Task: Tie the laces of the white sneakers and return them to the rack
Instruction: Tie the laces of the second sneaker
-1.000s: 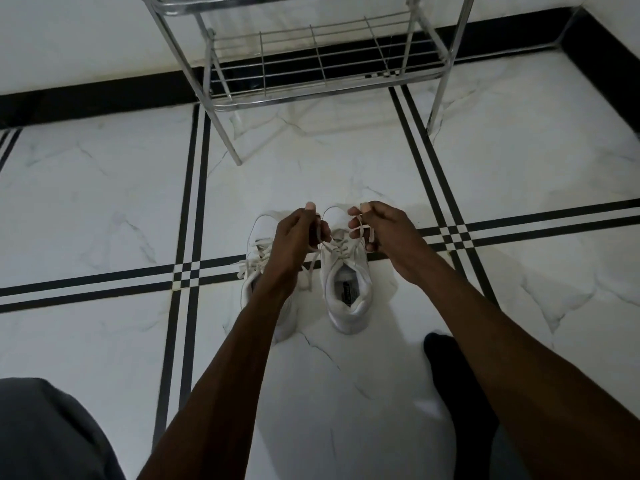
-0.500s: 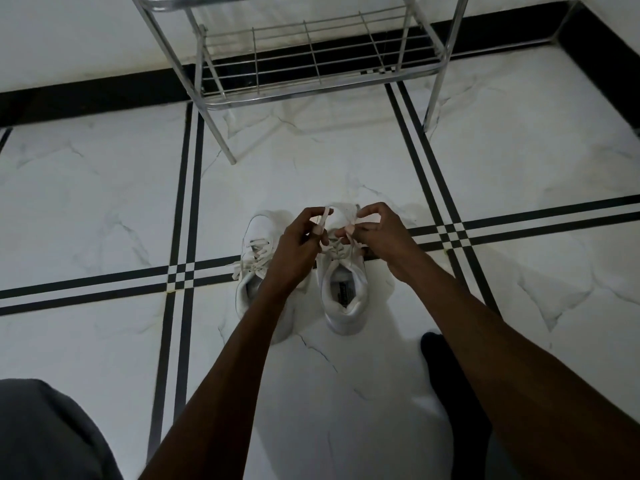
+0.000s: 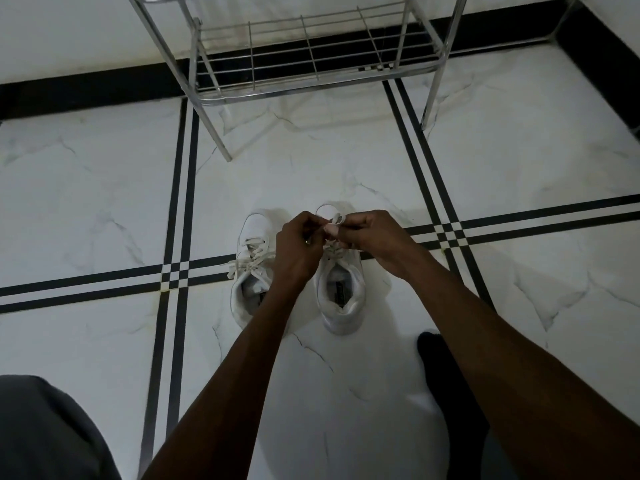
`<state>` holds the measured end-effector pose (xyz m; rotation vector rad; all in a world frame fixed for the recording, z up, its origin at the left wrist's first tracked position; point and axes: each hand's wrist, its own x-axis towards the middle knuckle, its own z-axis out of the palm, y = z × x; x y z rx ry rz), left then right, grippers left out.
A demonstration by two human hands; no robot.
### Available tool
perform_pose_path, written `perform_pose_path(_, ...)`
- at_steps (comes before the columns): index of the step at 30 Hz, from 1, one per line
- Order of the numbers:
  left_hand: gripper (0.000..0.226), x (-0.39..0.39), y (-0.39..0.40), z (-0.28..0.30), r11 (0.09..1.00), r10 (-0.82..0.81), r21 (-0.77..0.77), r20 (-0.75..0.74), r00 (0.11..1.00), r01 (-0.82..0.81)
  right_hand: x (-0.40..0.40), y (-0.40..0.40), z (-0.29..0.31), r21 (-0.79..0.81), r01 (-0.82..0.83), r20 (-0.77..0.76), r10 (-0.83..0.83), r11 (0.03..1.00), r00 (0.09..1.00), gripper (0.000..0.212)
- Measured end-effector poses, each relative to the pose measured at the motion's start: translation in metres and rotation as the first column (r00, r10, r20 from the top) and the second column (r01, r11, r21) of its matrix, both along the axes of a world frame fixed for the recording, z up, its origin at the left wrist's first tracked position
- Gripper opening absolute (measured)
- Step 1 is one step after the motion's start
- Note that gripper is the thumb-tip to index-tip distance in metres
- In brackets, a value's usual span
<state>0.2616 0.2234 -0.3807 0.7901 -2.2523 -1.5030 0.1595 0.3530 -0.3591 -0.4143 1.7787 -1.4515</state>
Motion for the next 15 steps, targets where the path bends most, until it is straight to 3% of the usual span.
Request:
perform_pose_path(4, 0.008, 0.000, 0.002, -0.001, 0.998, -0.058, -0.014, 0.005, 0.998, 0.058, 0.005, -0.007, -0.005, 0.039, 0.239, 0.005, -0.240, 0.970, 0.971, 0.021)
perform_pose_path(9, 0.027, 0.007, -0.005, 0.003, 0.989, -0.024, 0.146, 0.026, 0.999, 0.020, 0.013, -0.013, -0.008, -0.017, 0.387, 0.175, -0.378, 0.922, 0.909, 0.012)
perform_pose_path(12, 0.016, 0.009, -0.014, -0.001, 0.979, -0.035, 0.201, 0.023, 0.999, 0.030, 0.007, -0.009, -0.006, -0.054, 0.284, 0.135, -0.275, 0.957, 0.952, 0.015)
perform_pose_path(15, 0.008, 0.010, -0.020, -0.006, 0.973, 0.005, 0.231, 0.033, 0.999, -0.012, -0.004, -0.003, 0.000, 0.014, 0.021, -0.153, -0.019, 1.000, 0.988, 0.013)
